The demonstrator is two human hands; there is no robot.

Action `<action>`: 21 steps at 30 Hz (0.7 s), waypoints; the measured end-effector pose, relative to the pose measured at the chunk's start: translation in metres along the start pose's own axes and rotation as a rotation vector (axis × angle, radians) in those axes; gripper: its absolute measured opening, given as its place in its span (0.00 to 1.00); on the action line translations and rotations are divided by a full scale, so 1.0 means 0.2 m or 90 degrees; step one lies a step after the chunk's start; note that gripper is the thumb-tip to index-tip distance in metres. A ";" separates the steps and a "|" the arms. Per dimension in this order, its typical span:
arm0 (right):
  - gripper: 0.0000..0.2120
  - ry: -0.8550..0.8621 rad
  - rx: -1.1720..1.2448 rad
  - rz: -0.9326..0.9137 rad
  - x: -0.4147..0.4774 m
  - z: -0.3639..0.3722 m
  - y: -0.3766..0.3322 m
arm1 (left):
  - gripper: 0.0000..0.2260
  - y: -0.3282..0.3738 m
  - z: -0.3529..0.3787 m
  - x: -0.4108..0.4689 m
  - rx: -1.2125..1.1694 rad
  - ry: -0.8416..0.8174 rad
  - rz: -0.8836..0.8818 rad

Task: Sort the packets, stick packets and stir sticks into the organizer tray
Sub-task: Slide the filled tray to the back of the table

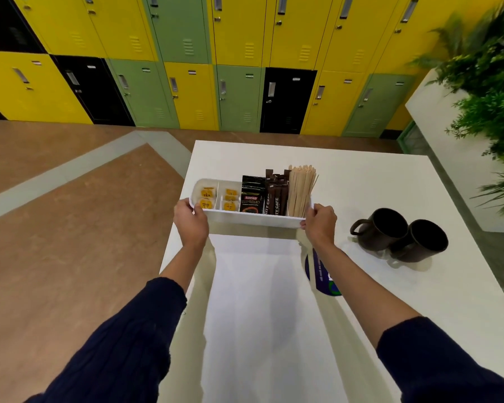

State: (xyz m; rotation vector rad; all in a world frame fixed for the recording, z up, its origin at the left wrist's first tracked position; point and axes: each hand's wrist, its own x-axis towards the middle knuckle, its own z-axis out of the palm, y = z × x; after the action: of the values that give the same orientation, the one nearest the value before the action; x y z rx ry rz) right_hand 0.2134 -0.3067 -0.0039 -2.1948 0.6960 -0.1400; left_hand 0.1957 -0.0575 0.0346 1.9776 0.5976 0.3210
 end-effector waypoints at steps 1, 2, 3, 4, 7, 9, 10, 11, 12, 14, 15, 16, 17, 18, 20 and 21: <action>0.15 0.003 0.005 -0.003 0.03 0.02 -0.03 | 0.11 0.02 0.01 0.05 0.000 0.002 0.003; 0.15 0.007 0.011 -0.006 0.07 0.03 -0.06 | 0.11 0.03 0.03 0.10 -0.002 0.001 0.005; 0.15 0.013 0.015 -0.008 0.13 0.06 -0.09 | 0.11 0.05 0.05 0.16 -0.002 0.000 0.010; 0.14 0.017 0.015 -0.010 0.16 0.07 -0.12 | 0.11 0.07 0.07 0.21 -0.003 -0.001 0.012; 0.14 0.033 0.004 -0.016 0.30 0.12 -0.21 | 0.11 0.11 0.15 0.37 -0.006 -0.008 0.016; 0.14 0.044 -0.011 -0.018 0.39 0.15 -0.25 | 0.12 0.12 0.20 0.45 -0.013 -0.009 0.020; 0.13 0.047 -0.016 -0.016 0.43 0.17 -0.27 | 0.12 0.13 0.23 0.49 -0.017 -0.010 0.021; 0.13 0.051 -0.018 -0.014 0.48 0.19 -0.29 | 0.12 0.13 0.25 0.53 -0.020 -0.008 0.020; 0.13 0.053 -0.017 -0.013 0.51 0.20 -0.31 | 0.12 0.14 0.27 0.55 -0.024 -0.006 0.013; 0.13 0.058 -0.020 -0.017 0.58 0.23 -0.33 | 0.12 0.14 0.32 0.61 -0.033 -0.002 0.005; 0.14 0.061 -0.022 -0.021 0.61 0.24 -0.34 | 0.12 0.15 0.34 0.65 -0.037 -0.002 0.004; 0.14 0.062 -0.021 -0.023 0.63 0.25 -0.34 | 0.12 0.15 0.36 0.66 -0.040 -0.002 0.001; 0.14 0.064 -0.021 -0.024 0.66 0.26 -0.35 | 0.12 0.14 0.38 0.68 -0.043 -0.002 -0.004; 0.14 0.064 -0.021 -0.025 0.69 0.28 -0.35 | 0.12 0.14 0.40 0.71 -0.046 -0.002 -0.008; 0.14 0.062 -0.028 -0.023 0.73 0.30 -0.35 | 0.12 0.14 0.44 0.74 -0.042 -0.003 -0.013; 0.14 0.060 -0.028 -0.021 0.75 0.30 -0.34 | 0.12 0.14 0.46 0.75 -0.039 -0.003 -0.012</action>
State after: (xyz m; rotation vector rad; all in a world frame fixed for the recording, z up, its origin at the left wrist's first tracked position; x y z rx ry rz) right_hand 0.3888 -0.3086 -0.0130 -2.2545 0.7220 -0.2481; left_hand 0.3725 -0.0560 0.0131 1.9126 0.5966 0.3186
